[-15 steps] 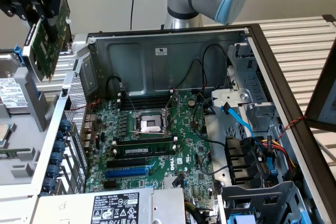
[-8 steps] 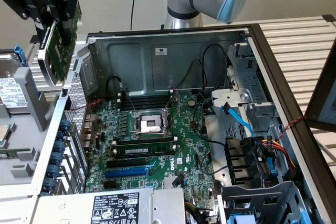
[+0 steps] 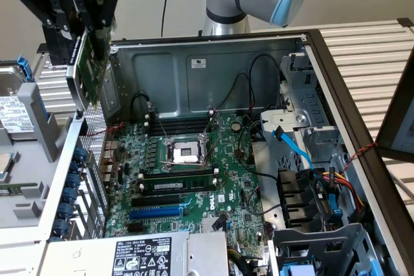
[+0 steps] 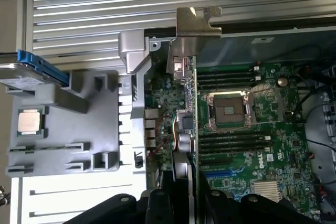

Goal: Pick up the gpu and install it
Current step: 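Pick up the gpu and move the gpu toward the slot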

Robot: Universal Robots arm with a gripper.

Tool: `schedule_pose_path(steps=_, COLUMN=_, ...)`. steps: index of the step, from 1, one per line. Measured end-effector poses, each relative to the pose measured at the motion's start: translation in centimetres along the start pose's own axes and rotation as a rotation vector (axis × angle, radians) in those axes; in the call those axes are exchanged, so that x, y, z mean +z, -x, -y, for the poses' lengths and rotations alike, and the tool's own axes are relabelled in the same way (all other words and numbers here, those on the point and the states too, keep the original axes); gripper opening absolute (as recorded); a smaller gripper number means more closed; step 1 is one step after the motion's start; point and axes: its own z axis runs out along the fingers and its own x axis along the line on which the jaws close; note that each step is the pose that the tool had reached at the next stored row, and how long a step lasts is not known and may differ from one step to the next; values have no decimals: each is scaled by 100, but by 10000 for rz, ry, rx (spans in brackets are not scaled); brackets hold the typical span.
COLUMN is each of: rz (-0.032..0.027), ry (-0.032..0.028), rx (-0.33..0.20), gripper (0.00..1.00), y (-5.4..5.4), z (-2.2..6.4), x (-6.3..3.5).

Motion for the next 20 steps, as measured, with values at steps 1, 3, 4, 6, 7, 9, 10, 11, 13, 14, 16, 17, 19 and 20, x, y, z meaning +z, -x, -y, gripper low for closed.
schedule_pose_path(steps=1, rz=-9, ry=0, rx=2, gripper=28, y=37, z=9, x=-1)
schedule_pose_path(steps=3, rz=-26, ry=-2, rx=6, gripper=28, y=106, z=23, x=-4)
schedule_pose_path(steps=4, rz=-35, ry=-2, rx=6, gripper=28, y=141, z=30, x=-6)
schedule_pose_path(steps=6, rz=-53, ry=-3, rx=9, gripper=28, y=213, z=45, x=-9)
schedule_pose_path(steps=7, rz=-61, ry=-3, rx=12, gripper=28, y=248, z=51, x=-10)
schedule_pose_path(steps=9, rz=-82, ry=-5, rx=16, gripper=28, y=319, z=62, x=-12)
schedule_pose_path(steps=10, rz=-92, ry=-6, rx=17, gripper=28, y=356, z=68, x=-13)
schedule_pose_path(steps=11, rz=-102, ry=-8, rx=19, gripper=28, y=390, z=75, x=-15)
schedule_pose_path(steps=13, rz=-121, ry=-9, rx=23, gripper=28, y=471, z=83, x=-16)
schedule_pose_path(steps=14, rz=-130, ry=-10, rx=24, gripper=28, y=515, z=83, x=-16)
schedule_pose_path(steps=16, rz=-149, ry=-12, rx=27, gripper=28, y=607, z=75, x=-15)
schedule_pose_path(steps=17, rz=-159, ry=-14, rx=29, gripper=28, y=651, z=69, x=-14)
schedule_pose_path(steps=19, rz=-190, ry=-17, rx=31, gripper=28, y=742, z=59, x=-9)
schedule_pose_path(steps=20, rz=-210, ry=-20, rx=33, gripper=28, y=786, z=55, x=-7)
